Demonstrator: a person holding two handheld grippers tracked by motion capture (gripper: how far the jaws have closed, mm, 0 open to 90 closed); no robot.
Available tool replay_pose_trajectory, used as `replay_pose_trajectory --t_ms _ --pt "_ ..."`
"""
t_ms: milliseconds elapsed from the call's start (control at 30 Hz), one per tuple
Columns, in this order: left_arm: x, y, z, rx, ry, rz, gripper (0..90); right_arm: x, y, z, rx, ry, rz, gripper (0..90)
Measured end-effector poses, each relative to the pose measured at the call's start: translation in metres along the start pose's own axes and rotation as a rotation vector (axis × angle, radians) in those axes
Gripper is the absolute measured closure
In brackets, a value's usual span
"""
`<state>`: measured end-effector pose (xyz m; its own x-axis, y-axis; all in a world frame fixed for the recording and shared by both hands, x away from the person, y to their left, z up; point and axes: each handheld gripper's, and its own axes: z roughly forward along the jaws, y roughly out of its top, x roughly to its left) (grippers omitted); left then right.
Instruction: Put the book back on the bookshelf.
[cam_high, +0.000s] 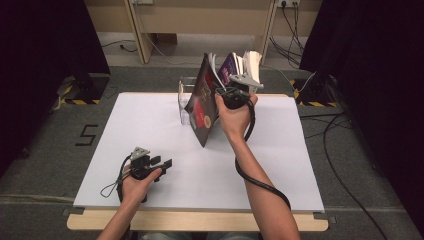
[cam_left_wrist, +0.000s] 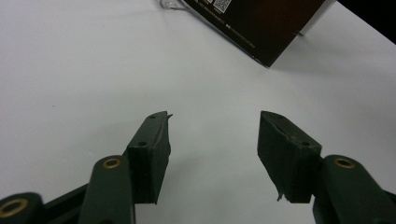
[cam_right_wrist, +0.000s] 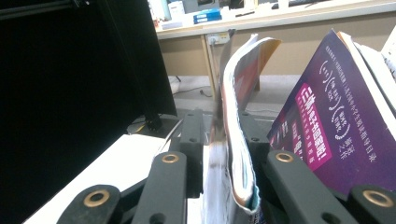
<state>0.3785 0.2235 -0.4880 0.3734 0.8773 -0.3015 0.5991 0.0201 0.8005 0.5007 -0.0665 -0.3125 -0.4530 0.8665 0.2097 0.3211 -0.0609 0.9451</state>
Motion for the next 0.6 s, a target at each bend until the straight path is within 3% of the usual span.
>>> replay_pose_trajectory --t_ms 300,600 --pt "0.0 0.001 0.0 -0.003 -0.001 -0.001 43.0 0.0 0.009 0.011 0.065 0.001 -0.014 74.6" --pt "0.0 0.001 0.0 0.0 0.0 0.004 43.0 0.001 0.012 0.02 0.123 -0.025 -0.014 81.7"
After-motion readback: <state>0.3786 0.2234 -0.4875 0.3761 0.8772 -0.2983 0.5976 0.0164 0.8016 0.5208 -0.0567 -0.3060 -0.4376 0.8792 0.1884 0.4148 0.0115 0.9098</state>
